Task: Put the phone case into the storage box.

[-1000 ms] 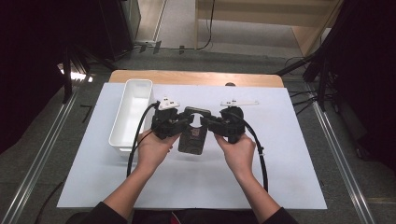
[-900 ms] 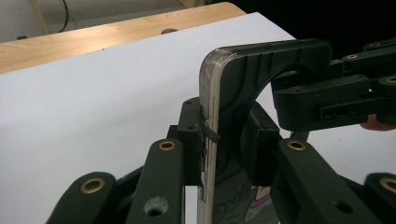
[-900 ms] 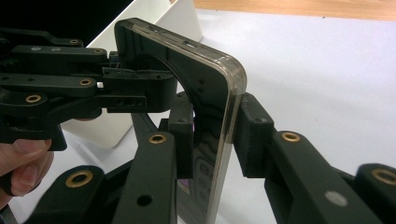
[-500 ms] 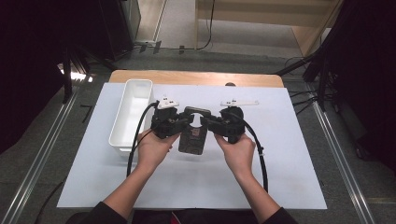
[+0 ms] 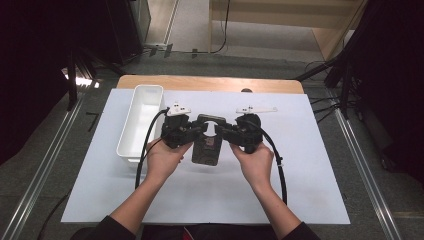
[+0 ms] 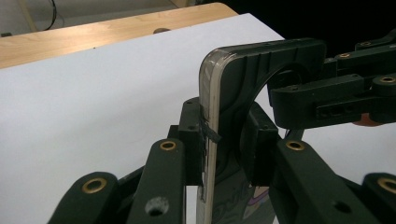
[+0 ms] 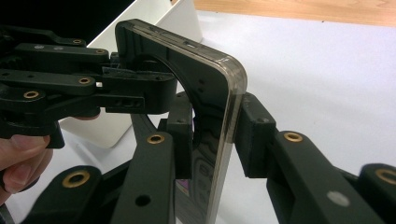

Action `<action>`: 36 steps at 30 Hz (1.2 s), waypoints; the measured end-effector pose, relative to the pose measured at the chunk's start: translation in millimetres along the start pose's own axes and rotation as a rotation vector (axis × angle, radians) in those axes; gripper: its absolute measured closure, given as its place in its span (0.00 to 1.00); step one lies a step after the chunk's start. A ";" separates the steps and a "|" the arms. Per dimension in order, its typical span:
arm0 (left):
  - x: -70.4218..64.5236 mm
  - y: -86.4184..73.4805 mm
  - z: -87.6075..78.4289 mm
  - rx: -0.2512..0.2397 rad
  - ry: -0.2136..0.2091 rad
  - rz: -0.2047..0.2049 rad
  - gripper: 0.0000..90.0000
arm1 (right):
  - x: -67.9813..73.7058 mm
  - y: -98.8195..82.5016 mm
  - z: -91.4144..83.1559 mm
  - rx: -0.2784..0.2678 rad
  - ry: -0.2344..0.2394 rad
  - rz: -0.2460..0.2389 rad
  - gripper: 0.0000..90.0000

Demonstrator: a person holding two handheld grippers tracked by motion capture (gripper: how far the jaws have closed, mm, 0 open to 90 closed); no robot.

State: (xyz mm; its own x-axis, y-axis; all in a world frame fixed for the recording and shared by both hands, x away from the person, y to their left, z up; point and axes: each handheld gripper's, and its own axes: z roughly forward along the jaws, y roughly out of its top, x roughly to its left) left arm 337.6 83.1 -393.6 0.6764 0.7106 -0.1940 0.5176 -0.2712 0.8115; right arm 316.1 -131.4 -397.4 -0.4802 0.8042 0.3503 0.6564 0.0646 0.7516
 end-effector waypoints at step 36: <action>2.9 2.0 -2.6 -0.004 -0.013 0.013 0.81 | -2.6 -12.4 -9.1 0.058 0.081 -0.114 0.42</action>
State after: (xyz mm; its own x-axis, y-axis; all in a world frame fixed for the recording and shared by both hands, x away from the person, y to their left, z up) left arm 339.2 86.3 -391.2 0.6896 0.6986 -0.1908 0.5069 -0.2775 0.8161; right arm 303.9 -139.6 -402.6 -0.5975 0.7395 0.3101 0.6264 0.1890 0.7563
